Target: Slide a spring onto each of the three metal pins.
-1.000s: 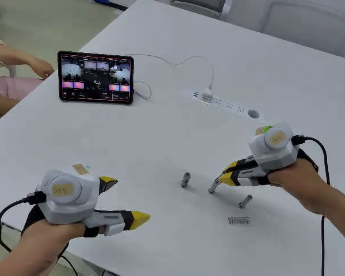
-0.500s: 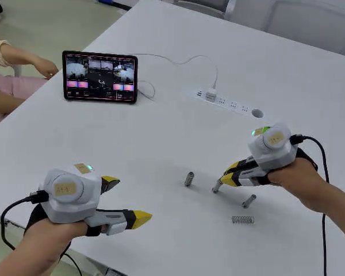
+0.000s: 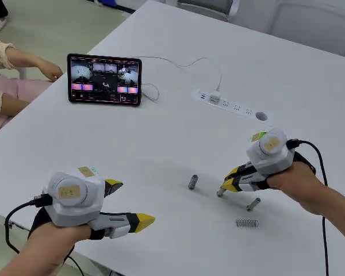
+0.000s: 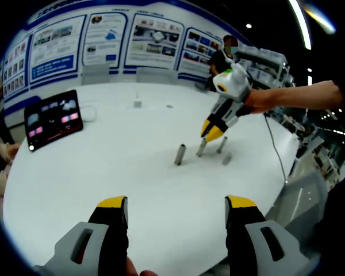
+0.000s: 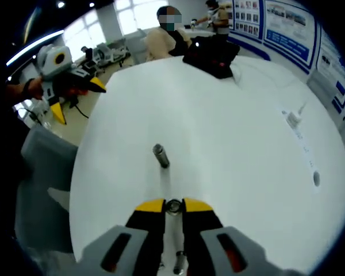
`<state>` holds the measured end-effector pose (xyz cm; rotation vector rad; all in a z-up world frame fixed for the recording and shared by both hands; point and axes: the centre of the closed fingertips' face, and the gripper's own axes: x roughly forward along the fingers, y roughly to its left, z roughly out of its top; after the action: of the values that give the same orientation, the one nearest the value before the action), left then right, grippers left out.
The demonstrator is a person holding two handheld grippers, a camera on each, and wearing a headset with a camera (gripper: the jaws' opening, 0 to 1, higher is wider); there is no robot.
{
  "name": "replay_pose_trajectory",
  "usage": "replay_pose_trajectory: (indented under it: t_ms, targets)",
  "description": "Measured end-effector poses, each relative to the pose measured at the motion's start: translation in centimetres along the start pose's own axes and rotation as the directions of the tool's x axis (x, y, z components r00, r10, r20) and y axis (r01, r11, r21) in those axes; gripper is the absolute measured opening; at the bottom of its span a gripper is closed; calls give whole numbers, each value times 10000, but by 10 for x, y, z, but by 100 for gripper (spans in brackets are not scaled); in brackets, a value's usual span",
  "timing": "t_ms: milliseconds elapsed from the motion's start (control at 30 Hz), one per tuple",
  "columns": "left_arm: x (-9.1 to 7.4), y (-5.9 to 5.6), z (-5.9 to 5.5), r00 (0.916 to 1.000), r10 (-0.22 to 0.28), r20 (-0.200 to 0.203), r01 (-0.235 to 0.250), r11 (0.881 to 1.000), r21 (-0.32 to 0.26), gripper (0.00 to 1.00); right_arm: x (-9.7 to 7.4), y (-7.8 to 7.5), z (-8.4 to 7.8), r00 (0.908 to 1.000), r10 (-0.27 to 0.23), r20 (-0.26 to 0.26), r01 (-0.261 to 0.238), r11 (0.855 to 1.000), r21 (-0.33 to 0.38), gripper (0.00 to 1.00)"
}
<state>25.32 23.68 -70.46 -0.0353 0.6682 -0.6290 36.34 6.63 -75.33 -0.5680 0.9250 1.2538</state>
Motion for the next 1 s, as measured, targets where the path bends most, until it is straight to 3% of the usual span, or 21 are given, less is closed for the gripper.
replay_pose_trajectory:
  t_ms: [700,1000]
  targets:
    - [1,0,-1,10000,5,-33,-5,10000,-28,70,20,-1,-15,9991,45,-418,-47,10000,-58,14]
    - [-1,0,-1,10000,24,-42,-24,10000,11,70,19,4,-20,9987,111,-490,-103,9998,169,20]
